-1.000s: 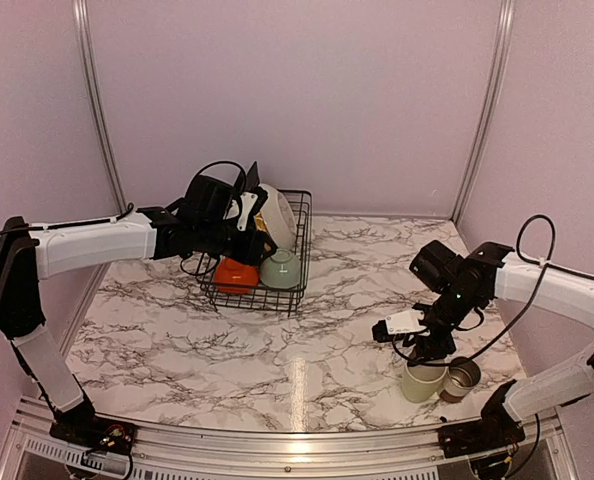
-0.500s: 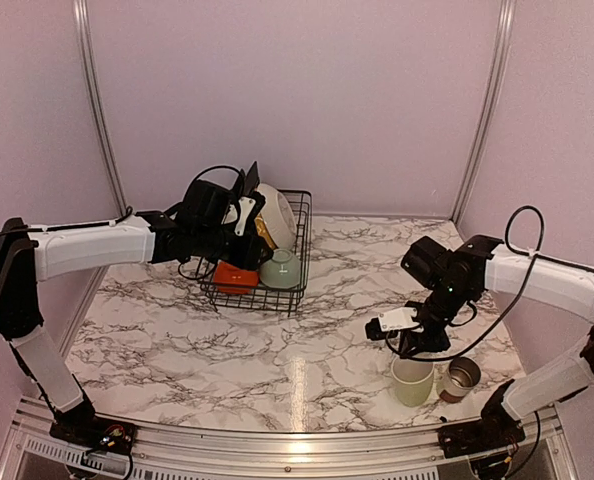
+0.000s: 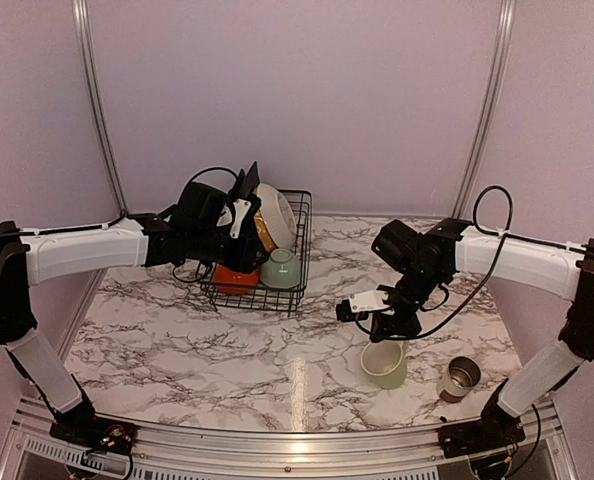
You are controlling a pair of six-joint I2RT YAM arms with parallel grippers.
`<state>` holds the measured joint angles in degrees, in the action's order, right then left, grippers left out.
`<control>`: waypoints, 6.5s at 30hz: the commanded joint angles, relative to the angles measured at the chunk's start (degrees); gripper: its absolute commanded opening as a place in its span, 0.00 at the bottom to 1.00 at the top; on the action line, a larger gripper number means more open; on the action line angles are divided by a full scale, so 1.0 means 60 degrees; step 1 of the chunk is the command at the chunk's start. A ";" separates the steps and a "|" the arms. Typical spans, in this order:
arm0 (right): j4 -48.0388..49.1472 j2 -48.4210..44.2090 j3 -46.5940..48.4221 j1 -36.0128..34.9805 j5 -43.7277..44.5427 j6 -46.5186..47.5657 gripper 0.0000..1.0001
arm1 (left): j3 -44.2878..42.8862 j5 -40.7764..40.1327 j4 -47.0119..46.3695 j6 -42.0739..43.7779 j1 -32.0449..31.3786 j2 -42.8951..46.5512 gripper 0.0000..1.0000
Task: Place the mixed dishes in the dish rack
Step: Grab the cup at the corner of the board, then place the plate in the cup, then grab the cup from the center of the board, then pass from the left arm to the right
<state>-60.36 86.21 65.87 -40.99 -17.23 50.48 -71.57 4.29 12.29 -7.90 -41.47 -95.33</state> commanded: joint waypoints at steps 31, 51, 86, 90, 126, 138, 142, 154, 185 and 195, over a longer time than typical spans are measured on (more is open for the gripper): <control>0.1776 0.1343 0.1578 0.0012 0.0454 -0.1131 0.23 | -0.0169 0.0205 0.1422 0.2000 -0.0870 0.0963 0.54; 0.1932 -0.0187 0.1475 0.2511 -0.0687 -0.1894 0.49 | -0.3656 0.0954 0.3890 0.4531 -0.3391 -0.2032 0.53; 0.3121 0.0048 -0.0117 0.4001 0.0327 -0.2598 0.50 | -0.7160 0.0845 0.5669 0.5329 -0.4242 -0.5715 0.30; 0.3023 0.0049 -0.0052 0.4005 0.0269 -0.2600 0.50 | -0.7145 0.0543 0.5986 0.5376 -0.4285 -0.5767 0.29; 0.4118 -0.0962 -0.0170 0.4048 -0.1577 -0.2450 0.54 | -0.4067 0.3078 0.1442 0.2410 -0.2920 -0.2192 0.00; 0.4759 -0.0836 0.0855 0.5237 -0.5342 -0.2920 0.98 | -0.0744 0.5017 -0.5830 -0.2509 -0.1037 0.0199 0.00; 0.4976 -0.0416 0.1478 0.4994 -0.6687 -0.3110 0.98 | 0.0312 0.5606 -0.9327 -0.4791 -0.0453 0.0410 0.00; 0.6208 0.0835 0.3248 0.3339 -0.6675 -0.3952 0.79 | 0.1181 0.5497 -1.7285 -1.2041 0.0609 -0.1152 0.00; 0.8725 0.1714 0.3402 0.2871 -0.6629 -0.7217 0.85 | 0.1401 0.5120 -1.8793 -1.3134 0.0789 -0.0904 0.00; 0.7797 0.2397 0.3818 0.2262 -0.7148 -0.6838 0.78 | 0.1028 0.5123 -1.8799 -1.3112 0.0775 -0.0947 0.00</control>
<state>-12.99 99.09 87.24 -25.85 -57.80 10.22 -62.89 35.92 -71.68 -87.46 -36.67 -104.05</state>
